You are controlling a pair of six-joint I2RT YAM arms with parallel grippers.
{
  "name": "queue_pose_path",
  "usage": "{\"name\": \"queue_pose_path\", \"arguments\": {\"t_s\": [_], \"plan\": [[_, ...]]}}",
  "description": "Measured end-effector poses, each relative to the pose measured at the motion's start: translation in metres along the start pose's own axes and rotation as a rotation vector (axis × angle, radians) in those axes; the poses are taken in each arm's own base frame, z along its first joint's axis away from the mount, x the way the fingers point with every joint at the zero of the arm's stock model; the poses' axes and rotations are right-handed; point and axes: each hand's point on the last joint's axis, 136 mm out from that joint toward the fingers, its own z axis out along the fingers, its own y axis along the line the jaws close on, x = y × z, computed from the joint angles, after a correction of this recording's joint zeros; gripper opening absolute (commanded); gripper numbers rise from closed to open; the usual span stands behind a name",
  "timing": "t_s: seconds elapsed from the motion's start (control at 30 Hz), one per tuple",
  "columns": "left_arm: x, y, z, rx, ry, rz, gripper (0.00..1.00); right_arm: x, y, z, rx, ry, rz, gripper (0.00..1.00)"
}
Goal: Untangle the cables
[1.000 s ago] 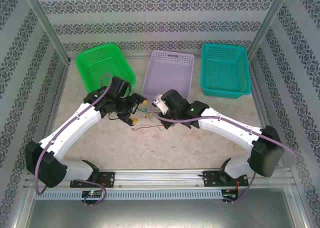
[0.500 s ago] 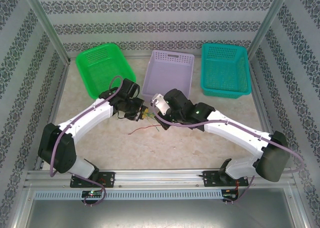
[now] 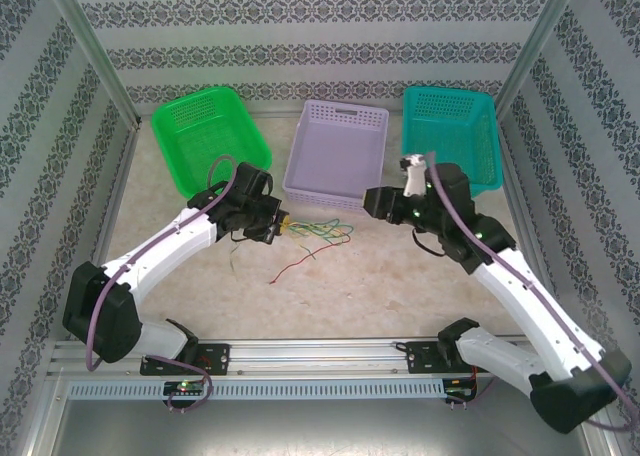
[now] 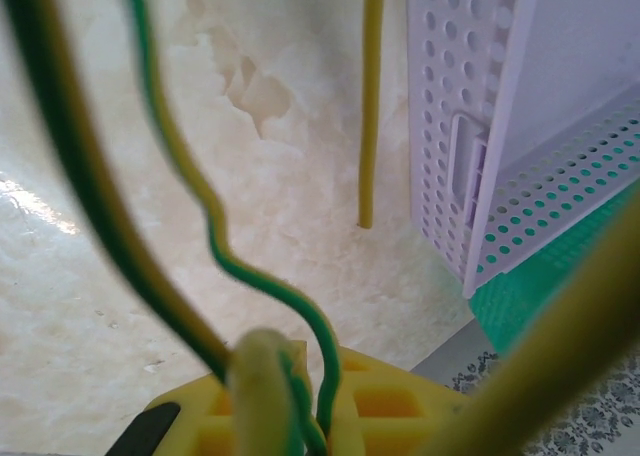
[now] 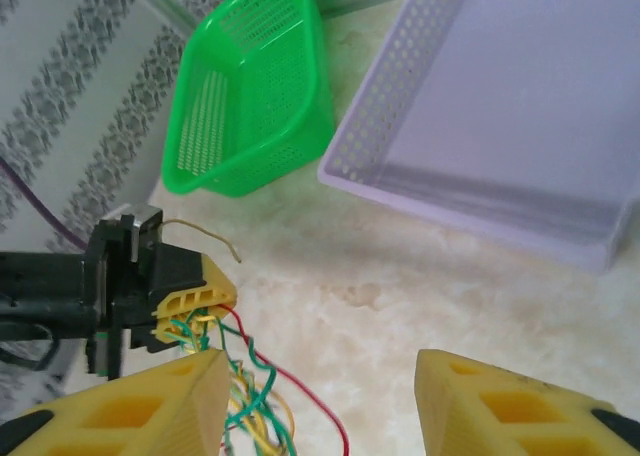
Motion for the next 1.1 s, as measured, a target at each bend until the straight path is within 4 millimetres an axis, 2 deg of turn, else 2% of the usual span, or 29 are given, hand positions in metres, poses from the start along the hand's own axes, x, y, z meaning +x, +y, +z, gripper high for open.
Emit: {"name": "queue_pose_path", "arguments": {"t_s": [0.1, 0.23, 0.33, 0.47, 0.7, 0.87, 0.97, 1.0, 1.07, 1.1], "plan": [[-0.001, -0.003, 0.000, 0.015, -0.004, -0.005, 0.00, 0.019, -0.024, 0.002, 0.011, 0.047, 0.233, 0.44], [-0.002, -0.005, 0.001, 0.025, -0.011, -0.009, 0.00, 0.063, -0.050, 0.016, 0.047, 0.163, 0.537, 0.41], [-0.002, -0.005, 0.002, 0.029, -0.011, -0.009, 0.00, 0.079, -0.056, 0.025, 0.031, 0.186, 0.737, 0.38], [-0.003, -0.005, 0.003, 0.031, -0.010, -0.008, 0.00, 0.085, -0.057, 0.035, -0.004, 0.177, 0.926, 0.34], [-0.002, -0.009, 0.006, 0.044, -0.007, -0.005, 0.00, 0.085, -0.026, 0.048, -0.107, 0.200, 1.031, 0.30], [-0.003, -0.010, 0.007, 0.045, -0.007, -0.005, 0.00, 0.090, -0.018, 0.060, -0.117, 0.219, 1.064, 0.26], [-0.002, -0.011, 0.007, 0.050, -0.006, -0.004, 0.00, 0.091, -0.016, 0.066, -0.117, 0.221, 1.080, 0.19], [-0.002, -0.012, 0.007, 0.051, -0.006, -0.004, 0.00, 0.090, -0.016, 0.067, -0.120, 0.218, 1.083, 0.15], [-0.002, -0.012, 0.007, 0.053, -0.005, -0.003, 0.00, 0.088, -0.017, 0.070, -0.120, 0.208, 1.094, 0.01], [-0.002, -0.012, 0.007, 0.053, -0.006, -0.003, 0.00, 0.087, -0.019, 0.072, -0.116, 0.202, 1.095, 0.00]]}}
